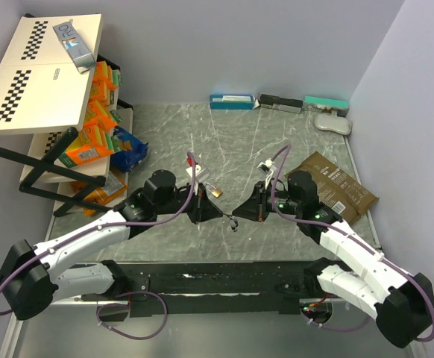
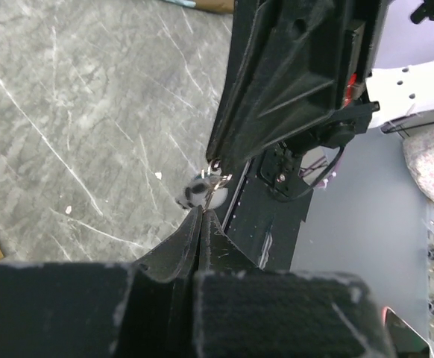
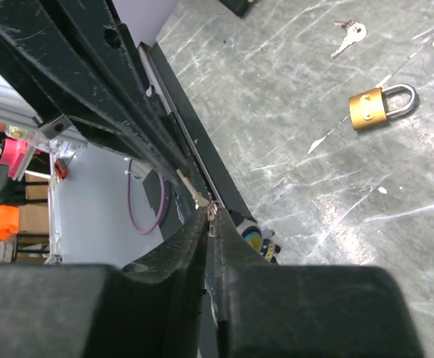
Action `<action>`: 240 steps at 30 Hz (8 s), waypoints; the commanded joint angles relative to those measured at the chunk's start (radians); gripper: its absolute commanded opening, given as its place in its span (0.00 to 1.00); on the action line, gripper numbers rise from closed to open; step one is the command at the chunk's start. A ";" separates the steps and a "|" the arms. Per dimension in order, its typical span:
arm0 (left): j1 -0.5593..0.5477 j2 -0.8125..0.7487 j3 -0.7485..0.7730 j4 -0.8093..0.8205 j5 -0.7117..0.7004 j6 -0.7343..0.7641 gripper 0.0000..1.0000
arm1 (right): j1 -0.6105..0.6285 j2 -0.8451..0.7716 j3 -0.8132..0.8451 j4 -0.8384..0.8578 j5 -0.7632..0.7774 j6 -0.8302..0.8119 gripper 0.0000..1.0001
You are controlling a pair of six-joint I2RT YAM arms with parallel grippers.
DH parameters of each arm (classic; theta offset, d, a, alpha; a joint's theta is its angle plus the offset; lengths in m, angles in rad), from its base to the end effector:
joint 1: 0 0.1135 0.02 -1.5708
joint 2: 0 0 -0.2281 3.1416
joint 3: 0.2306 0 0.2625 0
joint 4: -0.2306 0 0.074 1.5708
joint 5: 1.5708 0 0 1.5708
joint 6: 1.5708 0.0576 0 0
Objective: Unlock with the key
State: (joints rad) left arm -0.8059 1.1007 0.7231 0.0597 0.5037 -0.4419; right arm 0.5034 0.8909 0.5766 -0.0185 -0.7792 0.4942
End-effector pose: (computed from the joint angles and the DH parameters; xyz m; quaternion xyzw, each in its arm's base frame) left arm 0.1839 -0.2318 0.2395 0.2857 0.7452 -0.4955 0.3429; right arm 0.1967 0.1545 0.2314 -0.2238 0.7524 0.5284 0.3234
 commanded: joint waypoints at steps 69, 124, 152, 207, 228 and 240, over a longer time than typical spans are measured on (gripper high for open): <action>0.025 0.059 -0.002 0.095 0.229 0.048 0.01 | 0.081 -0.060 -0.086 0.123 -0.003 -0.276 0.49; 0.045 -0.024 -0.007 0.120 0.001 -0.052 0.74 | 0.153 -0.075 -0.107 0.186 0.198 -0.171 0.00; -0.170 0.217 0.239 -0.190 -0.731 -0.627 0.65 | 0.452 0.063 0.032 0.045 1.115 -0.286 0.00; -0.222 0.419 0.345 -0.146 -0.804 -0.554 0.01 | 0.549 0.181 0.098 -0.006 1.223 -0.290 0.18; -0.020 0.042 -0.039 0.281 -0.380 -0.232 0.01 | 0.135 -0.128 -0.110 0.193 0.306 -0.163 0.73; 0.111 -0.099 -0.166 0.502 0.163 -0.228 0.01 | 0.052 -0.119 -0.138 0.426 -0.012 -0.040 0.65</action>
State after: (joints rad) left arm -0.7101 1.0286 0.5537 0.4332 0.4534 -0.6743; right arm 0.5602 0.7673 0.4213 0.2813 -0.6914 0.4179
